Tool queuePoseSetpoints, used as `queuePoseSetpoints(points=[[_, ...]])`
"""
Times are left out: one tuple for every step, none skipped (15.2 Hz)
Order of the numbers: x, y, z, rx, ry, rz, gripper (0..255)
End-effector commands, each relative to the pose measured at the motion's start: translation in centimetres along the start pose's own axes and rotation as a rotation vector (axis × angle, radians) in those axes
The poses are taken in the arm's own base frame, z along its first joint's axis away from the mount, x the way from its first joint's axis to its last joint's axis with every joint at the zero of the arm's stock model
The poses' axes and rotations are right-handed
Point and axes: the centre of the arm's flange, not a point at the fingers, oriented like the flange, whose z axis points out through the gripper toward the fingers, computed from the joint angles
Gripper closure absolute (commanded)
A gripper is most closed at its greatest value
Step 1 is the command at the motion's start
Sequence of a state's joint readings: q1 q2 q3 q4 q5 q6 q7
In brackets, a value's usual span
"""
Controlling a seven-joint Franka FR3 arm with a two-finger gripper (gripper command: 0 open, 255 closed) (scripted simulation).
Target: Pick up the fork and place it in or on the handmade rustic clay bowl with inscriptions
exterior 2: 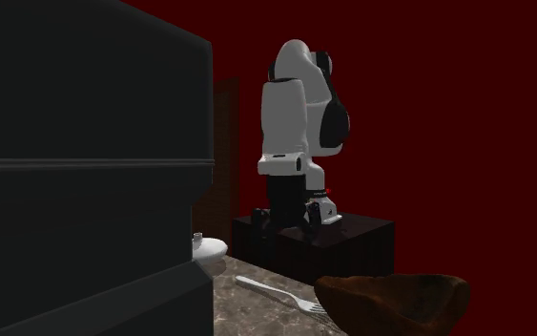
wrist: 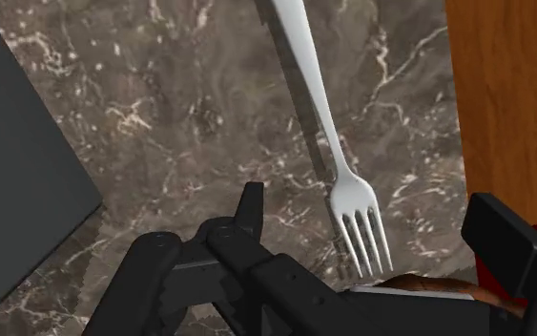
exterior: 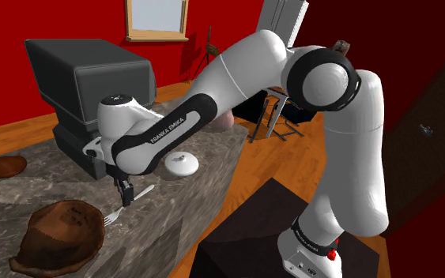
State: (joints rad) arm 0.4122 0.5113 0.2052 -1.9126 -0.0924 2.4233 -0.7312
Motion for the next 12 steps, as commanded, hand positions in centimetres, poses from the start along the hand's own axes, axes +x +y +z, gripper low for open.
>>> queuePoseSetpoints(points=[[1.7,-0.7,1.8,0.001,0.003,-0.061,0],[2.7,-1.1,2.5,0.002,0.004,-0.091,0],[3.3,-1.4,3.0,0.002,0.005,-0.110,0],[3.3,-1.4,3.5,0.002,0.005,-0.110,0],[3.3,-1.4,4.1,0.002,0.005,-0.110,0],[3.3,-1.4,4.6,0.002,0.005,-0.110,0],[3.4,-1.4,5.1,0.002,0.005,-0.110,0],[3.4,-1.4,5.6,0.002,0.005,-0.110,0],[3.4,-1.4,6.2,0.002,0.005,-0.110,0],[3.4,-1.4,6.7,0.002,0.005,-0.110,0],[3.4,-1.4,7.0,0.002,0.005,-0.110,0],[3.4,-1.4,7.0,0.002,0.005,-0.110,0]])
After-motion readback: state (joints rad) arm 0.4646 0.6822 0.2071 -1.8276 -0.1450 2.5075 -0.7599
